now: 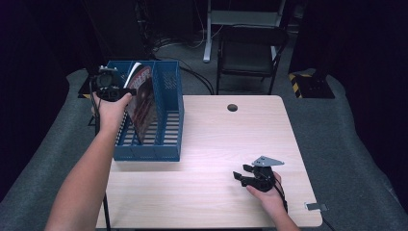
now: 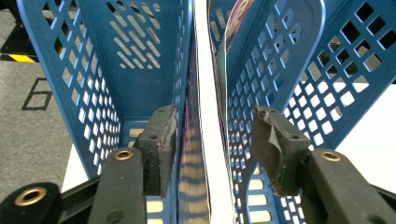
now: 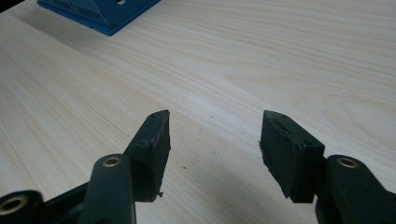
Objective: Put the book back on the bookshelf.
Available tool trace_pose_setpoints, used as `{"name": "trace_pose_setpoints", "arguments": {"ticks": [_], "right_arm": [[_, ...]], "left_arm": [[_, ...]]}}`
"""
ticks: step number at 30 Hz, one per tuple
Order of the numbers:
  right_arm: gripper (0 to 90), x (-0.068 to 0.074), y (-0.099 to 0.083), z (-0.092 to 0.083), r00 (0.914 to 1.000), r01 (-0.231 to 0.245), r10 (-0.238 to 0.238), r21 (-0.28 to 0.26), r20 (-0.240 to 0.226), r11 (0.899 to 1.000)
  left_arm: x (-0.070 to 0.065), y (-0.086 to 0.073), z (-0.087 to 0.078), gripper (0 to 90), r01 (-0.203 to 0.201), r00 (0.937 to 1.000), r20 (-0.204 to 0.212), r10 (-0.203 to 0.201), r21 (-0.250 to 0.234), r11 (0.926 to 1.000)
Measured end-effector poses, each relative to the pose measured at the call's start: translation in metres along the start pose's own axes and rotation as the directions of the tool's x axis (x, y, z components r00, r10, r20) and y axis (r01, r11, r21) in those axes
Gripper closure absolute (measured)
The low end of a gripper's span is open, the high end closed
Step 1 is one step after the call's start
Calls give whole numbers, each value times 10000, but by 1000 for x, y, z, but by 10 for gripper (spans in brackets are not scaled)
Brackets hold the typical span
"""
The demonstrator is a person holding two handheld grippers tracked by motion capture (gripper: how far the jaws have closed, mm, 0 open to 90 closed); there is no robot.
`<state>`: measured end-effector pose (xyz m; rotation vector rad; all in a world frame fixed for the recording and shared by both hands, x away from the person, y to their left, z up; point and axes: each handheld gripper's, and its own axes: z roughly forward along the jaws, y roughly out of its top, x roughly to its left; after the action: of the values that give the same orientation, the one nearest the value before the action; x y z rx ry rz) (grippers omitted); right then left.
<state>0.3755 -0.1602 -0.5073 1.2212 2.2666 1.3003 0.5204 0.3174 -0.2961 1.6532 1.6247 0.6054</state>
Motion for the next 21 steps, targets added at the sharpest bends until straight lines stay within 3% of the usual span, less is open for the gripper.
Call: {"name": "trace_pose_setpoints", "arguments": {"ticks": [8,21], "right_arm": [[423,-1,-1,1,10000,-98,98,86,10,9999],[418,0,-1,-2,9994,-360,360,-93,0,9993]], "left_arm": [[4,-5,-8,428,-260,9995,153,259,96,9996],[8,-15,-32,404,-369,9954,885,357,117,9992]]}}
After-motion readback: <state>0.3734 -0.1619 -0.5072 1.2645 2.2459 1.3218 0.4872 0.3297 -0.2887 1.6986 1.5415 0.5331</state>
